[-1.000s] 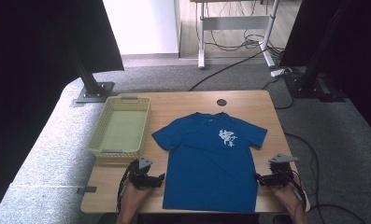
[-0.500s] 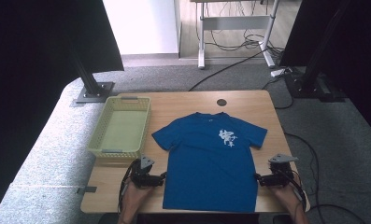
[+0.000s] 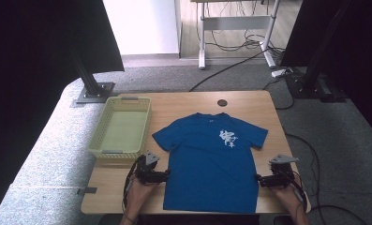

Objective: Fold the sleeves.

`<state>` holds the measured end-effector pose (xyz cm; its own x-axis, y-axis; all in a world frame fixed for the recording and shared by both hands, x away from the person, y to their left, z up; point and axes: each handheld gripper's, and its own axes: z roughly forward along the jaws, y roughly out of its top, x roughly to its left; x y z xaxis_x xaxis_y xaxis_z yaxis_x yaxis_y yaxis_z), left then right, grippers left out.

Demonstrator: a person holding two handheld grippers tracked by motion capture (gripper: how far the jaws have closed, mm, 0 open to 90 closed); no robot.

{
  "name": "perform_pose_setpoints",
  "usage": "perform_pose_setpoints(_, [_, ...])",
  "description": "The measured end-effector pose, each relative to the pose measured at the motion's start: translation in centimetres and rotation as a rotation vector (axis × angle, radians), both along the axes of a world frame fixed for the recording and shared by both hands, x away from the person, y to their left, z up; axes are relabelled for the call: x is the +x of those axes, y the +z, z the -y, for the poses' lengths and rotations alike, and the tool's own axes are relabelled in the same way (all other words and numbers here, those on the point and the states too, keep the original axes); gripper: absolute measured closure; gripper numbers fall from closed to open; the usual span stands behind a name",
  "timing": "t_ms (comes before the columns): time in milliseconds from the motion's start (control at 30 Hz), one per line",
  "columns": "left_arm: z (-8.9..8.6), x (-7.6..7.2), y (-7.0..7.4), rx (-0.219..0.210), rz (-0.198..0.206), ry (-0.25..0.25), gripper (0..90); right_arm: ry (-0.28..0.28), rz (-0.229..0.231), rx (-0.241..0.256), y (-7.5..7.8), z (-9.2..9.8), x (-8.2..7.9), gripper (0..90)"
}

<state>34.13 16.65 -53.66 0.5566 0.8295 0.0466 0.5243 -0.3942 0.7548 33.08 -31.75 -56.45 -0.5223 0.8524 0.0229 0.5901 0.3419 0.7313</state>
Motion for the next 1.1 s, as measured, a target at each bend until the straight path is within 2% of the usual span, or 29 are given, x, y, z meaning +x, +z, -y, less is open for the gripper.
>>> perform_pose_setpoints(467, [1.4, 2.2, 0.7, -0.004, -0.001, 0.002, 19.2, 0.000, 0.000, 0.000, 0.0, 0.0, 0.0, 2.5])
perform_pose_setpoints(833, [2.1, 4.8, 1.4, -0.016, -0.005, 0.009, 24.6, 0.000, 0.000, 0.000, 0.0, 0.0, 0.0, 2.6])
perform_pose_setpoints(1100, [2.6, 7.0, 1.5, -0.026, -0.013, 0.043, 26.9, -0.001, 0.000, 0.001, 0.0, 0.0, 0.0, 2.6])
